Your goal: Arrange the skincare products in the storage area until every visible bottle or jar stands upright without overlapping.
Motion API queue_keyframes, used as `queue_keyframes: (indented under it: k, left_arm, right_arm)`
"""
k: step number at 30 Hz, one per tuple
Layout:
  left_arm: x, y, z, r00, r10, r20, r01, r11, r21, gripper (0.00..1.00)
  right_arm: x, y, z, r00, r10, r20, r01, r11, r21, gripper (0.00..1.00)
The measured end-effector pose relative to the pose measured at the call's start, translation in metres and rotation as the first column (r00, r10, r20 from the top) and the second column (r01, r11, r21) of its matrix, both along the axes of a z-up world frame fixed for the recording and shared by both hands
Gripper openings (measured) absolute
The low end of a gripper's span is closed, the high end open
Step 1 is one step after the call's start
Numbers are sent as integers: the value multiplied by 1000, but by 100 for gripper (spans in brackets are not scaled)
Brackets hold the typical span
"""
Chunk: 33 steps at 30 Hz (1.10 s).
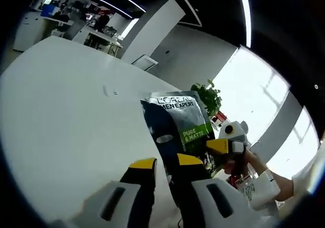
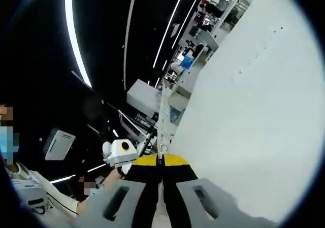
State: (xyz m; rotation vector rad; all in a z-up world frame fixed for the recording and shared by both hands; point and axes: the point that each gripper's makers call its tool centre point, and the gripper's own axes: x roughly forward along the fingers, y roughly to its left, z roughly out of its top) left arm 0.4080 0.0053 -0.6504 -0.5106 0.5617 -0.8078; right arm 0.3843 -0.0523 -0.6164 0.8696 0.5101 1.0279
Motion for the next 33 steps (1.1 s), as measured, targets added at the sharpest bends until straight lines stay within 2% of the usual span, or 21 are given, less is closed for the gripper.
queue_keyframes:
  k: [3, 7, 10, 13, 16, 17, 19, 24, 27, 28, 30, 33]
  left_arm:
    - [-1, 1, 15, 999, -9, 35, 10, 1000, -21, 18]
    - [-4, 1, 38, 997, -27, 66, 31, 997, -69, 18]
    - [-8, 0, 58, 995, -42, 92, 53, 991, -123, 19]
    - [-15, -2, 74, 990, -66, 121, 84, 985, -151, 20]
    - [-23, -4, 95, 984, -91, 151, 122, 971, -207, 15]
    - [-25, -4, 99, 982, -101, 157, 133, 968, -211, 11]
    - [-28, -2, 105, 980, -99, 175, 134, 971, -197, 11]
    - [-37, 2, 118, 976, -104, 192, 145, 966, -216, 6]
    - [-46, 3, 127, 969, -110, 220, 157, 965, -211, 4]
    - [-53, 3, 134, 946, -138, 293, 200, 960, -195, 3]
    - [-55, 7, 138, 958, -126, 259, 185, 959, -216, 2]
    - [-63, 11, 148, 954, -127, 273, 193, 954, -230, 1]
  right_arm:
    - [3, 0, 15, 1000, 8, 27, -8, 999, 31, 1]
    - [7, 1, 33, 998, 21, 67, -24, 998, 54, 1]
    - [2, 6, 47, 995, 35, 88, -42, 996, 77, 1]
    - [-3, 9, 61, 993, 46, 111, -59, 992, 110, 1]
    - [-9, 13, 76, 990, 54, 132, -73, 988, 139, 1]
    - [-11, 14, 79, 989, 57, 137, -76, 987, 139, 1]
    - [-13, 14, 85, 988, 60, 145, -81, 986, 147, 1]
    - [-23, 17, 95, 984, 59, 166, -83, 986, 145, 1]
    - [-29, 18, 101, 983, 60, 174, -85, 986, 143, 1]
    - [-32, 19, 103, 982, 63, 176, -89, 986, 142, 1]
    - [-39, 22, 108, 981, 67, 184, -95, 985, 146, 1]
    - [-52, 26, 120, 975, 76, 208, -111, 981, 162, 1]
